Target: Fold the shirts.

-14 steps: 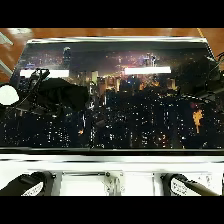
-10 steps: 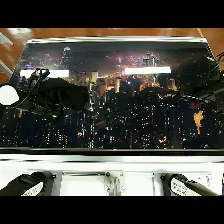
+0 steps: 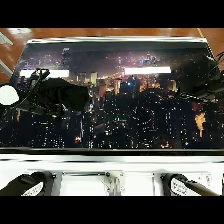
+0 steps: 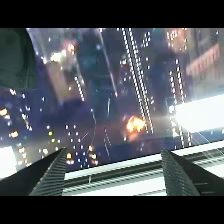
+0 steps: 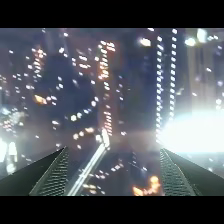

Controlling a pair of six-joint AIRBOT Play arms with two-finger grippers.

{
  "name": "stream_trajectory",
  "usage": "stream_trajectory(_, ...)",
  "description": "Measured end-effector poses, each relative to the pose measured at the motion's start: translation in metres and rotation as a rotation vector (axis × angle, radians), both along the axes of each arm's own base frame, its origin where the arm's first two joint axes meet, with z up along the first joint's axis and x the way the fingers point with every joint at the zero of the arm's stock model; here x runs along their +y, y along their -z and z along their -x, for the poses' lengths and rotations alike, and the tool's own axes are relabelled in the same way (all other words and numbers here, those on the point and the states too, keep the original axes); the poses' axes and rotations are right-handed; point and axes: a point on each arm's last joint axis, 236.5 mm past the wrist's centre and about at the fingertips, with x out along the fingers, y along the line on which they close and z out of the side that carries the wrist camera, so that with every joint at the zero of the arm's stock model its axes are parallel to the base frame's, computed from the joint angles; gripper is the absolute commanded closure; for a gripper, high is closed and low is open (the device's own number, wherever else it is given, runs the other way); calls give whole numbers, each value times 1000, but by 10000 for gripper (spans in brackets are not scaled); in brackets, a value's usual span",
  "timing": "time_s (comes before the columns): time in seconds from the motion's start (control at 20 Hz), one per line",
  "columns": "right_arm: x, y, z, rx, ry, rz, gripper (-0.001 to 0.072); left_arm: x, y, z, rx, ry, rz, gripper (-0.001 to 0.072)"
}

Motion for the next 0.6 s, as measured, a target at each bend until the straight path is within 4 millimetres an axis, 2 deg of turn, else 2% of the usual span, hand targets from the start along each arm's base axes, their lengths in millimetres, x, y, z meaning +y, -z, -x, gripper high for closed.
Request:
stream_trajectory(0.25, 13, -5, -6, -29, -4, -60, 19, -6, -4, -16, -61, -3, 24, 2)
stream_trajectory(0.6, 17, -7, -10, -51, -15, -72, 19, -25, -12, -35, -138, -14, 115, 1)
